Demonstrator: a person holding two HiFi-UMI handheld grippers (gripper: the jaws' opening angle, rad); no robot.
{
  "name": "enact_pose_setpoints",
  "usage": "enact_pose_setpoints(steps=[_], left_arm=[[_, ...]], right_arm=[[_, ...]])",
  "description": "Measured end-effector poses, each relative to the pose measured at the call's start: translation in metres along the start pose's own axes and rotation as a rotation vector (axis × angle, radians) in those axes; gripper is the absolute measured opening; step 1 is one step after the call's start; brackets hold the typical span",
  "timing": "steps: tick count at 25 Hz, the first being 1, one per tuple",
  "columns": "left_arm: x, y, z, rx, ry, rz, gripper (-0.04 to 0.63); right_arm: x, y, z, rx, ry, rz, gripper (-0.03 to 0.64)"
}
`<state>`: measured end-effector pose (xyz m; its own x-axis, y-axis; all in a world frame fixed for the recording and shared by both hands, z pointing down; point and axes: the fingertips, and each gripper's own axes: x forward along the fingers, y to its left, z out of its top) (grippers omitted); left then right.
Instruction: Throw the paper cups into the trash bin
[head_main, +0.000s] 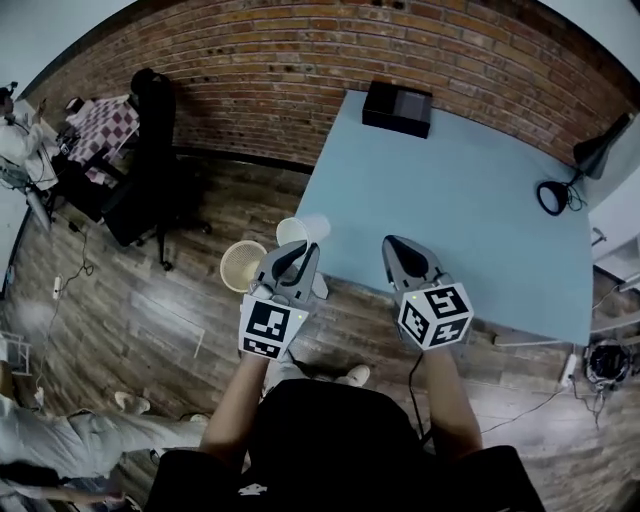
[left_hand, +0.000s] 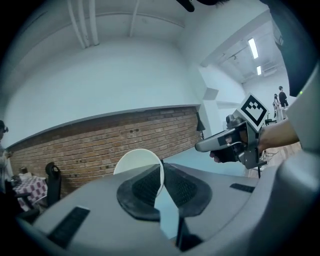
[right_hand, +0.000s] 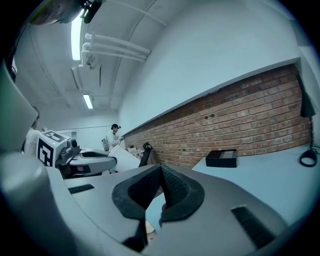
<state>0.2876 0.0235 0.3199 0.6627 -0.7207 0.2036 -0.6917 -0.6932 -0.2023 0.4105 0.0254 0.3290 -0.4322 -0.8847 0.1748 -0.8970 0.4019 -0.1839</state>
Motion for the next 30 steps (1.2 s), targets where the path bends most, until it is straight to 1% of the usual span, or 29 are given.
enact_pose_setpoints(steps=[5, 10, 15, 21, 30], left_arm=[[-0.034, 0.046, -0.014, -0.045, 0.003, 0.101, 0.029], [-0.068, 0.092, -0.034, -0.071, 0.015, 0.158, 0.029], [-0.105, 0.14, -0.053, -0.097, 0.024, 0.205, 0.029], [-0.141, 0.191, -0.069, -0.118, 0.01, 0.251, 0.029], [-0.195, 0.252, -0.102, -0.155, -0.006, 0.288, 0.029]], right_arm=[[0.035, 0.04, -0.002, -0.022, 0.023, 0.078, 0.005], [0.073, 0.086, -0.003, -0.054, 0.045, 0.132, 0.005], [0.11, 0.135, -0.002, -0.074, 0.059, 0.177, 0.005], [0.148, 0.184, -0.007, -0.086, 0.071, 0.199, 0.005], [0.194, 0.257, -0.014, -0.116, 0.074, 0.23, 0.005]])
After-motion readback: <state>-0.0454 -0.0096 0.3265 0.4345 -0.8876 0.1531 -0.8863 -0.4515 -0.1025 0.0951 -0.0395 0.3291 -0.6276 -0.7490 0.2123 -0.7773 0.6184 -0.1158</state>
